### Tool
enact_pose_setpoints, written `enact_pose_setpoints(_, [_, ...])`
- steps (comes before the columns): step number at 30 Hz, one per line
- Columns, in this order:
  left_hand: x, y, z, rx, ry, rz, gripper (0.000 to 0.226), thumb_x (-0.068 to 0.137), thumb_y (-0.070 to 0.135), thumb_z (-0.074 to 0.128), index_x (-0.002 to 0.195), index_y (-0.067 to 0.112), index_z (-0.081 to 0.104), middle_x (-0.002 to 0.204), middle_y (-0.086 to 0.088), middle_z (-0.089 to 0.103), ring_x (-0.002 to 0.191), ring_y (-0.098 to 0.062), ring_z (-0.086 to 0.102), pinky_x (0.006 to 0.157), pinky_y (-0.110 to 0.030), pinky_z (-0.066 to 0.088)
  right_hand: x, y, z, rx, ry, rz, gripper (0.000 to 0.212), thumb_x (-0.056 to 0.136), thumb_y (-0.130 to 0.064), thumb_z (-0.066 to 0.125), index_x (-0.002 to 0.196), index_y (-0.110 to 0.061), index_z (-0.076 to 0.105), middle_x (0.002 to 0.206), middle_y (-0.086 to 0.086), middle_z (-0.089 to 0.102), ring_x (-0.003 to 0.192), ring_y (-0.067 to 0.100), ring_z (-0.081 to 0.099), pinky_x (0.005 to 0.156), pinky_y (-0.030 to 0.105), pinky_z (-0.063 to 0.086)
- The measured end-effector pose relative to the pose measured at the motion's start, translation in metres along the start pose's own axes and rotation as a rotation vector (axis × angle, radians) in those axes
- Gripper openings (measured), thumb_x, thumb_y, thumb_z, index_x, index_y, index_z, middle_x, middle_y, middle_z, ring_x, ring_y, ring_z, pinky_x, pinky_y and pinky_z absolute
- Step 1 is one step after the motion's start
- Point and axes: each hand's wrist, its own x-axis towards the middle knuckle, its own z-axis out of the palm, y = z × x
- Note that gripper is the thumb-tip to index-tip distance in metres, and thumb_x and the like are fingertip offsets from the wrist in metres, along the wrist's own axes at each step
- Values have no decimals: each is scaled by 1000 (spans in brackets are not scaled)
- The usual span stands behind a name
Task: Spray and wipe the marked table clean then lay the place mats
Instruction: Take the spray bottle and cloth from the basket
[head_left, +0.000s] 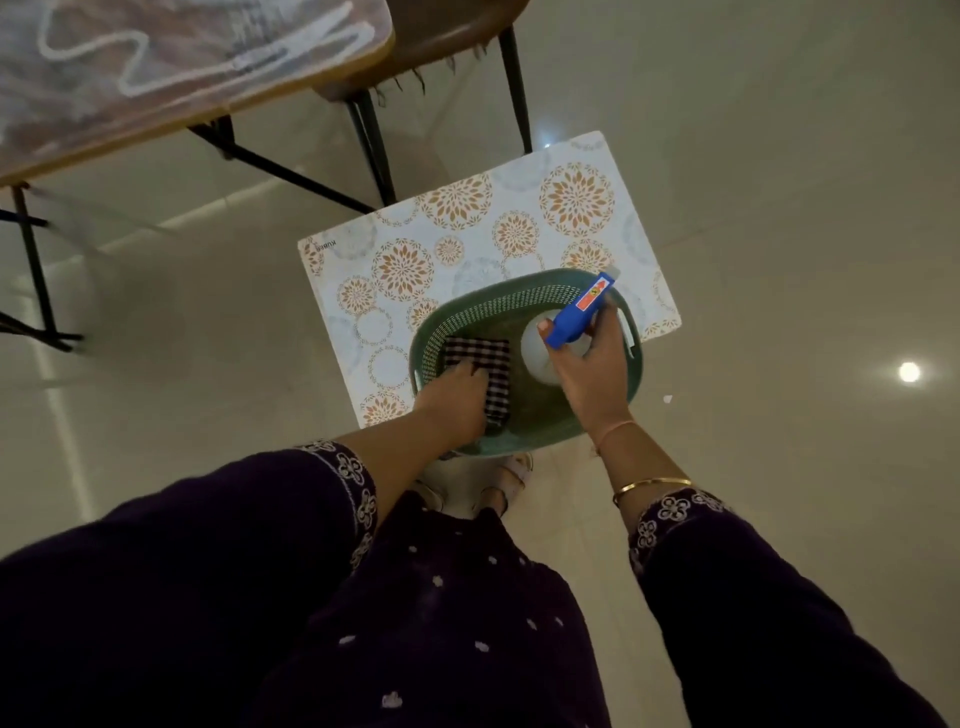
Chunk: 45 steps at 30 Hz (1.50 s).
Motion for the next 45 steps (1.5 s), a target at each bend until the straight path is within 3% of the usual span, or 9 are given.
enact_pose_setpoints(11, [28,35,29,-76,81,-264,71,85,28,63,140,18,20,145,-24,12,128,-45,28,97,-50,44,19,-3,-16,-62,-210,-75,37,85,-10,65,116,-12,46,86,-6,53,78,7,53,70,4,38])
enact_pose_setpoints(17, [27,28,11,-188,157,-286,63,88,4,51,141,5,18,144,-26,22,123,-40,42,96,-44,45,17,-23,-28,-35,-269,-129,30,87,-3,59,110,-14,42,82,-1,48,73,2,50,70,4,42])
enact_pose_setpoints(21, [15,19,-15,-388,177,-273,55,85,3,55,134,9,31,125,-17,50,108,-32,56,89,-42,52,10,-37,-32,-51,-273,-140,35,88,-7,61,119,-6,44,87,-11,48,80,3,52,73,1,41])
enact_pose_setpoints(27, [-32,16,-59,-599,230,-109,72,85,5,55,146,16,18,139,-12,46,119,-28,52,86,-30,47,-8,-70,-34,-2,-182,-171,42,81,-48,61,90,-8,56,80,17,60,74,32,58,73,35,49])
enact_pose_setpoints(29, [-51,8,-71,-717,252,-63,76,85,2,52,148,25,16,146,-7,39,123,-27,49,85,-27,47,-14,-80,-32,-12,-166,-173,33,85,-42,61,83,-10,55,76,18,60,72,35,57,72,37,48])
enact_pose_setpoints(32, [-79,-10,-87,-937,329,-105,65,86,-1,48,142,26,32,144,-3,41,121,-24,49,97,-33,47,-16,-94,-27,-20,-145,-158,25,90,-29,61,76,-9,54,68,14,59,64,28,55,68,31,46])
enact_pose_setpoints(37, [-123,-58,-111,-1156,438,-211,42,88,-3,43,124,15,55,119,-8,55,89,-14,59,64,-16,53,-25,-139,-4,4,-138,-150,29,91,-22,59,72,-1,56,58,9,56,48,1,52,55,4,39])
enact_pose_setpoints(42, [-162,-112,-129,-1130,546,-173,37,90,-2,39,117,14,60,111,-9,60,82,-13,60,54,-9,49,-48,-201,45,-40,-159,-248,32,92,-26,57,76,2,59,63,11,61,50,-3,54,57,7,39])
enact_pose_setpoints(45, [-183,-150,-137,-1023,613,-145,38,90,1,42,122,14,59,121,-9,55,97,-18,59,73,-15,50,-68,-239,92,-27,-137,-277,36,92,-30,56,77,2,59,61,7,59,49,-3,52,60,17,37])
